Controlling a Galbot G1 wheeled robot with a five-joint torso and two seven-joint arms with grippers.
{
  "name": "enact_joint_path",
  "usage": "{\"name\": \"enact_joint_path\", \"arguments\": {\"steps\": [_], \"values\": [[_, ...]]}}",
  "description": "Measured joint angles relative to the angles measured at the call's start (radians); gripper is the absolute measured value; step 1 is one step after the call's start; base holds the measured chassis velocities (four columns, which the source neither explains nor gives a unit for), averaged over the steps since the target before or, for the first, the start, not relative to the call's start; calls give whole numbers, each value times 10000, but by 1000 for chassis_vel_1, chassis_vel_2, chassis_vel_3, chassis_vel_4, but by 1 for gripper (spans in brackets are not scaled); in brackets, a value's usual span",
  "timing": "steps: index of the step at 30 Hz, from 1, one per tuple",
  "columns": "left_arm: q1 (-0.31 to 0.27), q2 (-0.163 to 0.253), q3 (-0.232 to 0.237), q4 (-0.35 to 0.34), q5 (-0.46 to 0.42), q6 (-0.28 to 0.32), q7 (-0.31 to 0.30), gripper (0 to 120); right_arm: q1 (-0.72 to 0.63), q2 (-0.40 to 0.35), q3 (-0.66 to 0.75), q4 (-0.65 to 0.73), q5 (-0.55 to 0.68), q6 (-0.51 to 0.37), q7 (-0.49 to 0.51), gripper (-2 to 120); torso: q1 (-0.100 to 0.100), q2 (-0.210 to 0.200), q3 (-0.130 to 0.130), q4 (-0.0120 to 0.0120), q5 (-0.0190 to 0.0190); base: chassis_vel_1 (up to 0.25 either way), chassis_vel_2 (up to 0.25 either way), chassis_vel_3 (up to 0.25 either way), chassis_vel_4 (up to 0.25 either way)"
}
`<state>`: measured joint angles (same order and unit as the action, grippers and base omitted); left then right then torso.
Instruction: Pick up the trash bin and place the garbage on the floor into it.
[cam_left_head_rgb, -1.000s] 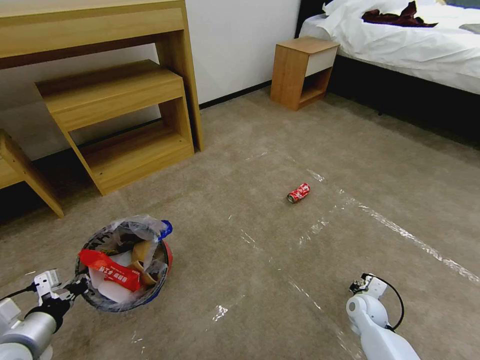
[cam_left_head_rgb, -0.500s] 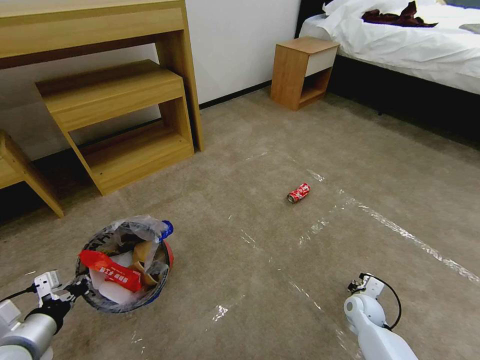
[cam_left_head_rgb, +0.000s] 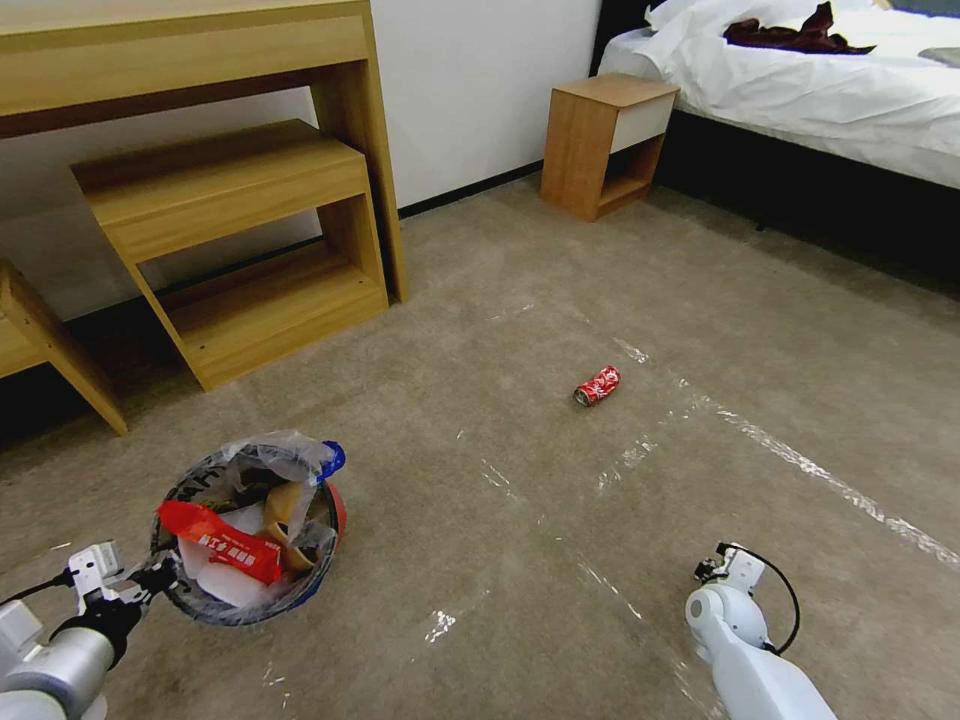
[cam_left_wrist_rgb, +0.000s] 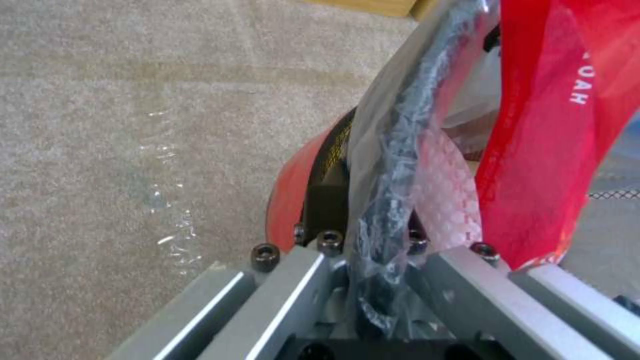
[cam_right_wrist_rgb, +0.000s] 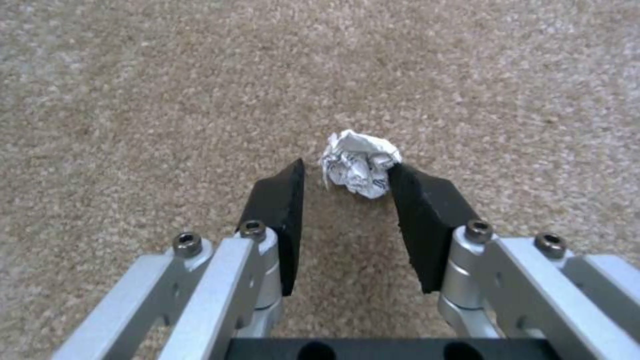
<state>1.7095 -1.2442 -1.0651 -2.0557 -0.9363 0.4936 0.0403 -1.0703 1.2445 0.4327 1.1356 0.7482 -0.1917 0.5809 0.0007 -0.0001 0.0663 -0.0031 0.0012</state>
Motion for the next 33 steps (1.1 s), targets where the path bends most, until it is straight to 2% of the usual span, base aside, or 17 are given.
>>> {"name": "enact_joint_path", "arguments": {"steps": [5,7,9,19,28,33], "values": [[4,7,-11,0,-4,0,-2,0,7,17,-3,-4,-33,10,-1,32,0,0,0,0,0,0,0,0,0],[8,-5,-11,0,-3,0,-2,0,-6,16,-3,7,-39,16,-1,28,0,0,0,0,0,0,0,0,0],[6,-23,-10,15,2,-4,-1,0,-41,10,4,41,-52,25,-1,19,0,0,0,0,0,0,0,0,0],[18,-114,39,61,87,-78,0,0,-246,-32,81,212,-177,89,-15,0,0,1,0,0,0,0,0,0,0],[94,-138,16,56,147,-147,30,0,-463,-70,92,457,-289,185,-91,0,0,0,0,0,0,0,0,0,0],[90,-151,21,39,166,-148,31,0,-859,-192,180,944,-461,667,-530,0,0,0,0,0,0,0,0,0,0]]}}
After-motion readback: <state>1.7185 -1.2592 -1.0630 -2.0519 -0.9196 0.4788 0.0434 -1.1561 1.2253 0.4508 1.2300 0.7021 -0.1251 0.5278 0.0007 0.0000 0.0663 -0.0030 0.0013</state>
